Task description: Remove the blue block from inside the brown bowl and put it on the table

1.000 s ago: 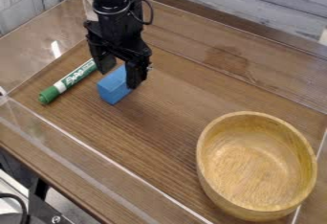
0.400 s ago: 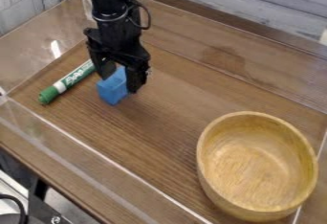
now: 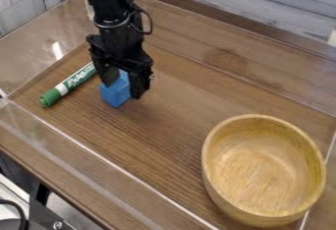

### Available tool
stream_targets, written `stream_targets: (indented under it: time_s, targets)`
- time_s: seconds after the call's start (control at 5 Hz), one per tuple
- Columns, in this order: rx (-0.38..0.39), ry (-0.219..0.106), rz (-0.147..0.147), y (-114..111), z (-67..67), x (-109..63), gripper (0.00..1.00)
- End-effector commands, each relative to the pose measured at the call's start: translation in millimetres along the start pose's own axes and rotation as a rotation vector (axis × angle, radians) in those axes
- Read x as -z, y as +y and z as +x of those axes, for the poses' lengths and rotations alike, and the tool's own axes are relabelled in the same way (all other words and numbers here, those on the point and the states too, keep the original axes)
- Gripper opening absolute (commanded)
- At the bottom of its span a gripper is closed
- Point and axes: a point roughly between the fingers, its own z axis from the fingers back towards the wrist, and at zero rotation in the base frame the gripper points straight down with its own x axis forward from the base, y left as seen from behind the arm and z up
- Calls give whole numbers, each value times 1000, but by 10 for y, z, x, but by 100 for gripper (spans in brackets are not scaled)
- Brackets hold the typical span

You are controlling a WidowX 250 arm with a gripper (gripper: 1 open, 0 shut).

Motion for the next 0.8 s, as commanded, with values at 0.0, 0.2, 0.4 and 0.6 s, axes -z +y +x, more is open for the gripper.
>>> stream_targets:
  time_s: [0.0,0.2,0.4,0.6]
  targets:
    - [-13,-32,3,48,49,-48,100]
    - [-17,-29,-6,51,49,-14,100]
    - [-21,-26,-16,50,49,22,100]
    - [-25,-22,-25,54,50,64,100]
